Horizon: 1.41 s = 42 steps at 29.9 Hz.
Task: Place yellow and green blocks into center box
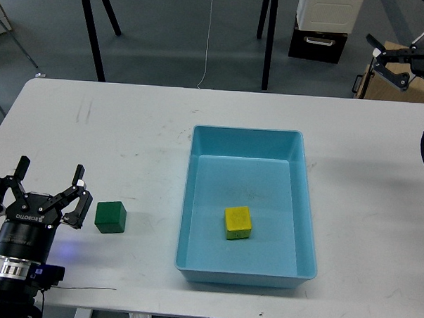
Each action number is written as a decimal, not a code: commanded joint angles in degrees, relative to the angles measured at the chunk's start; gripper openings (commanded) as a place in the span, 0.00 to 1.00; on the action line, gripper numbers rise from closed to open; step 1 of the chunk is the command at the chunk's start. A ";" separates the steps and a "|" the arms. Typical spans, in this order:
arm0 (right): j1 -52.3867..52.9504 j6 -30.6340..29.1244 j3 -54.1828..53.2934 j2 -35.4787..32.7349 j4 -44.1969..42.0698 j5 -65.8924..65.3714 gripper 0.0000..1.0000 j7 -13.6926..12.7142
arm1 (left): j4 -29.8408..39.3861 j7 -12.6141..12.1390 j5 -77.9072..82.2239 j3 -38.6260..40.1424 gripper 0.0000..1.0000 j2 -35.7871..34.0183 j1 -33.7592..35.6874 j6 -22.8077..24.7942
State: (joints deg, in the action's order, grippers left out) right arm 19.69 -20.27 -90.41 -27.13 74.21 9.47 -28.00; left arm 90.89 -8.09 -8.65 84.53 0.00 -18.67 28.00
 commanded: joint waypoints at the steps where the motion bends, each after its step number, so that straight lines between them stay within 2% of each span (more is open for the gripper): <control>1: -13.24 -0.47 -8.44 3.99 7.24 0.29 1.00 2.41 | 0.08 0.00 0.48 -0.15 1.00 0.00 0.04 0.00; 4: -20.63 -3.01 -15.12 11.02 8.75 0.38 1.00 4.79 | 0.17 0.00 1.62 -0.06 1.00 0.00 0.04 0.00; 11: -28.82 -4.60 -22.44 27.13 9.28 0.81 1.00 6.20 | 0.26 0.27 1.71 -0.06 1.00 0.00 -0.40 0.00; 22: -32.25 -3.82 -21.56 27.13 12.18 1.17 1.00 6.12 | 0.43 1.23 1.09 0.99 1.00 0.00 0.39 0.00; 26: -33.22 -3.37 -21.65 27.13 13.41 1.17 1.00 6.03 | 0.17 4.83 1.62 0.46 1.00 0.00 2.32 0.00; 30: -33.66 -1.27 -21.65 27.13 14.90 1.08 1.00 6.03 | 0.43 10.89 1.88 2.74 1.00 0.00 5.38 0.00; 31: -33.84 -0.48 -21.65 27.13 15.52 0.99 1.00 6.03 | 0.00 10.64 2.41 3.97 1.00 0.00 6.53 0.00; 33: -34.19 0.49 -21.82 27.13 16.22 0.99 1.00 6.03 | -2.36 9.50 4.68 4.94 1.00 -6.55 8.64 0.00; 35: -34.62 0.58 -21.91 27.13 16.31 0.99 1.00 6.03 | -8.41 9.93 4.79 5.29 1.00 -13.50 12.06 0.00; 37: -34.72 0.67 -21.91 27.13 16.23 1.08 1.00 6.03 | -13.43 10.02 3.30 5.30 1.00 -14.50 16.97 0.00; 40: -34.72 0.67 -21.73 27.13 16.23 0.99 1.00 6.20 | -14.51 10.20 1.89 5.47 1.00 -16.60 20.25 0.00; 42: -34.72 0.67 -21.65 27.13 16.23 1.08 1.00 6.20 | -13.81 10.20 2.67 4.78 1.00 -20.98 21.74 0.00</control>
State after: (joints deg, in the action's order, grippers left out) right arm -15.02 -19.61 -112.25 0.00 90.45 10.48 -21.91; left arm 76.97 2.01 -6.22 89.82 -15.76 0.33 28.00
